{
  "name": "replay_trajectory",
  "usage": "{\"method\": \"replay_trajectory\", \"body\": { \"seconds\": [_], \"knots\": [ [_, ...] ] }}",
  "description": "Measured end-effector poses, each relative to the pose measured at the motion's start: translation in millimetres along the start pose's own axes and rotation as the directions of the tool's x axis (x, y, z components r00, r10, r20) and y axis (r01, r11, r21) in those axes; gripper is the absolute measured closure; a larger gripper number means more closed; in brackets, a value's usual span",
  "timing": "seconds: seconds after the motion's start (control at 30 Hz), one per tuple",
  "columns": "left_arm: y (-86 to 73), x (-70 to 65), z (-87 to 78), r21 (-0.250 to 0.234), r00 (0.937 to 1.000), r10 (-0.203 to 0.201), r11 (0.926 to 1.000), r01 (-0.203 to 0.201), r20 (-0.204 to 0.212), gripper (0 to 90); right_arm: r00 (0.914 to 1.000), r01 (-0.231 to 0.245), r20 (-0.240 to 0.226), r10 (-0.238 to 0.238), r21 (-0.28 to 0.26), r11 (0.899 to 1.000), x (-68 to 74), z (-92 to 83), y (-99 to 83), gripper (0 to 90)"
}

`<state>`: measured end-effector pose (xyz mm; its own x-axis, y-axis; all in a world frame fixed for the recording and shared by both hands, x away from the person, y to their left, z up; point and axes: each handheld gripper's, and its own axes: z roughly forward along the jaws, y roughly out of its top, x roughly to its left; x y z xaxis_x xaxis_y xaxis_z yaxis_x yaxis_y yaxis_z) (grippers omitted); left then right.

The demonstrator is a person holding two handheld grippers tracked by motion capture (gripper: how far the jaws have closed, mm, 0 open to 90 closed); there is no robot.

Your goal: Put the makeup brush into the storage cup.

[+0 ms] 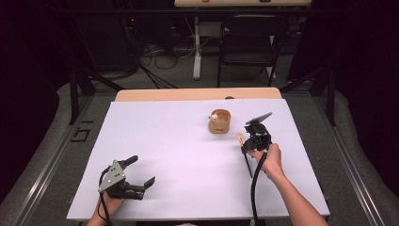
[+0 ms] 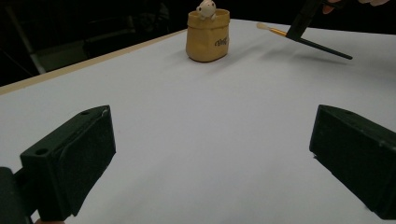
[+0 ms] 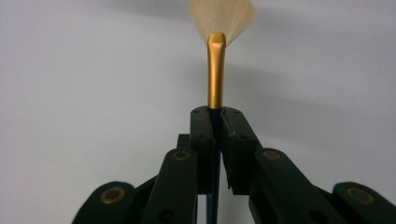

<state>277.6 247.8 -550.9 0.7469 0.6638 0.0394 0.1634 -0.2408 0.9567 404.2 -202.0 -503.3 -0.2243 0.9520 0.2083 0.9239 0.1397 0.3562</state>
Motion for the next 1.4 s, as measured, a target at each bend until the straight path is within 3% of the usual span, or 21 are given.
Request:
{"method": "replay_trajectory", "body": {
  "seconds": [0.17,0.43,0.5,0.67,0.7,1.07,1.3,1.33,1.37,1.4],
  "knots": [
    [-0.6,0.4,0.1,0.010,1.0000,-0.002,0.9999,0.002,-0.008,0.1,0.9993,0.037,-0.003,-0.037,-0.049,0.998,4.2,-7.0,0.1,83.7],
    [-0.3,0.0,2.0,0.021,0.9999,0.007,0.9998,-0.007,-0.008,0.2,0.9972,0.055,-0.045,-0.061,-0.119,0.991,3.7,-9.8,-1.2,83.7],
    [-0.2,-0.7,3.2,0.025,0.9999,0.012,0.9996,-0.012,-0.005,0.1,0.9944,0.069,-0.067,-0.081,-0.165,0.984,5.4,-12.4,-2.9,83.7],
    [-1.4,0.9,3.3,0.031,0.9999,0.006,0.9995,-0.006,-0.012,0.1,0.9870,0.109,-0.094,-0.130,-0.203,0.973,9.6,-16.9,-7.0,83.7],
    [-2.0,2.1,3.8,0.039,0.9997,-0.004,0.9992,0.005,-0.025,0.1,0.9830,0.130,-0.097,-0.156,-0.230,0.964,12.3,-18.1,-9.4,83.7],
    [-2.4,1.8,7.9,0.048,0.9997,-0.011,0.9988,0.012,-0.022,0.2,0.9780,0.149,-0.097,-0.185,-0.299,0.943,11.2,-21.2,-15.3,83.7],
    [-3.6,3.0,8.4,0.058,0.9997,-0.003,0.9983,0.005,-0.025,0.3,0.9694,0.159,-0.116,-0.216,-0.371,0.915,8.7,-25.6,-19.2,83.8],
    [-4.0,3.3,8.1,0.059,0.9996,-0.005,0.9982,0.007,-0.028,0.3,0.9694,0.159,-0.116,-0.216,-0.371,0.915,8.7,-25.6,-19.2,83.8],
    [-4.2,3.6,7.5,0.059,0.9994,-0.008,0.9982,0.010,-0.035,0.3,0.9671,0.161,-0.122,-0.224,-0.387,0.908,8.9,-26.1,-20.4,83.8],
    [-4.2,3.6,7.5,0.059,0.9994,-0.008,0.9982,0.010,-0.035,0.3,0.9671,0.161,-0.122,-0.224,-0.387,0.908,8.9,-26.1,-20.4,83.8]
  ]
}}
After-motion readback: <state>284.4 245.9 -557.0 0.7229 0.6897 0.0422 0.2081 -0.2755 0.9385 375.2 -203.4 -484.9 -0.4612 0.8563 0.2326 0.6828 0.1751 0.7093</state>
